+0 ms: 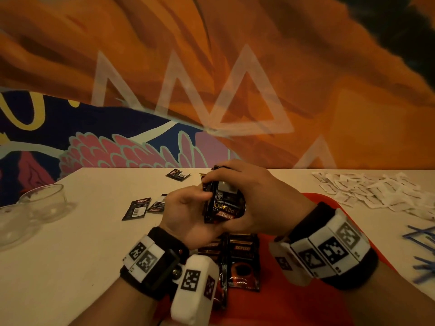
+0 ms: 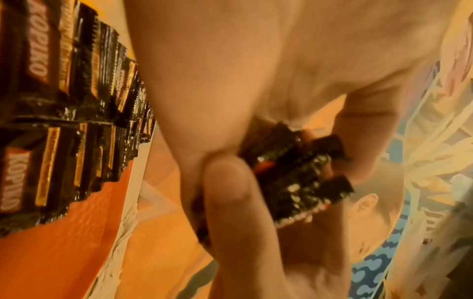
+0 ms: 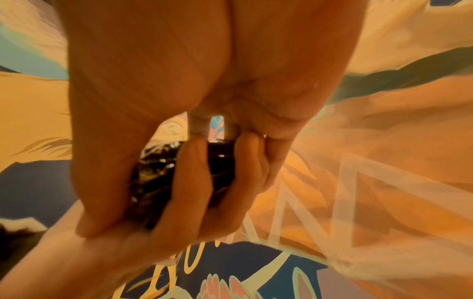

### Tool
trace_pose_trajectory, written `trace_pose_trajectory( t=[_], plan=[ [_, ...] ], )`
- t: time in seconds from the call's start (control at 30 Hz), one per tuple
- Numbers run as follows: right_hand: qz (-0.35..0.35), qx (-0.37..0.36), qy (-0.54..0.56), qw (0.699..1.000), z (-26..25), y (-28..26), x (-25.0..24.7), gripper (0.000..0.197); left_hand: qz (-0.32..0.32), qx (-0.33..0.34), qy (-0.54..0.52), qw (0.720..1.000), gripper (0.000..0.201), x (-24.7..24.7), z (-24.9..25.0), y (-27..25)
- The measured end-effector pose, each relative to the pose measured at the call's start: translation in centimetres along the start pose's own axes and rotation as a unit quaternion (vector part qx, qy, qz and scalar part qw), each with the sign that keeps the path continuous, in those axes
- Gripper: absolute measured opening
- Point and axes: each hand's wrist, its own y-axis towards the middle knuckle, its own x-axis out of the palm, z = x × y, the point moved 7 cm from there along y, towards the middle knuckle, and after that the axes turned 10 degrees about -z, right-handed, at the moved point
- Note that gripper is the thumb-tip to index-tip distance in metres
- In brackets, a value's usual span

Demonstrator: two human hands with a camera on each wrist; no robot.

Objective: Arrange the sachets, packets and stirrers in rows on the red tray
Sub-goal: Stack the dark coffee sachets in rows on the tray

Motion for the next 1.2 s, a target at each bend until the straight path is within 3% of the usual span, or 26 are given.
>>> trace_pose_trajectory(
  t=[0.1, 0.2, 0.33, 0.43, 0.5, 0.63, 0.77, 0.9, 0.97, 1.07, 1.2],
  plan=[
    [-0.004, 0.007, 0.001, 1.000, 0.2, -0.2, -0.1, 0.087, 0.037, -0.002, 0.013, 0.999, 0.051, 0.0, -0.4, 0.1],
    [-0.036, 0.024, 0.012, 0.999, 0.5, -0.1, 0.6, 0.103, 0.087, -0.018, 0.027, 0.996, 0.069, 0.2, -1.0, 0.6],
    [-0.008, 0.007, 0.028, 1.000, 0.7, 0.0, 0.2, 0.095, 0.055, 0.012, 0.021, 0.998, 0.078, 0.3, -0.8, 0.4],
    [0.009, 0.006, 0.038, 0.999, 0.9, -0.2, -0.5, 0.092, 0.019, 0.014, 0.036, 0.999, 0.070, 0.4, -0.7, 0.2],
    [-0.003, 0.007, 0.037, 0.999, 0.7, -0.2, -0.4, 0.096, 0.036, 0.014, 0.045, 0.998, 0.064, 0.6, -0.7, 0.4],
    [-0.037, 0.029, 0.027, 0.999, 0.2, -0.2, 0.5, 0.107, 0.098, 0.021, 0.057, 0.993, 0.076, 0.5, -1.0, 0.9],
    [-0.013, 0.009, 0.035, 0.999, -0.1, 0.0, 0.2, 0.098, 0.074, 0.047, 0.043, 0.995, 0.066, 0.8, -0.9, 0.7],
    [-0.025, -0.002, 0.035, 0.999, -0.7, -0.2, 0.3, 0.105, 0.038, 0.037, 0.041, 0.998, 0.059, 1.0, -0.8, 0.8],
    [-0.033, 0.011, 0.030, 0.999, -0.7, -0.2, 0.5, 0.104, 0.047, 0.034, 0.049, 0.997, 0.061, 1.0, -0.9, 0.9],
    [-0.010, 0.006, 0.008, 1.000, -0.4, 0.0, 0.2, 0.086, 0.071, 0.057, 0.027, 0.995, 0.069, 0.5, -0.6, 0.5],
    [0.012, 0.004, 0.024, 1.000, -0.3, -0.2, -0.2, 0.083, 0.071, 0.040, 0.022, 0.996, 0.061, 0.5, -0.5, 0.4]
  ],
)
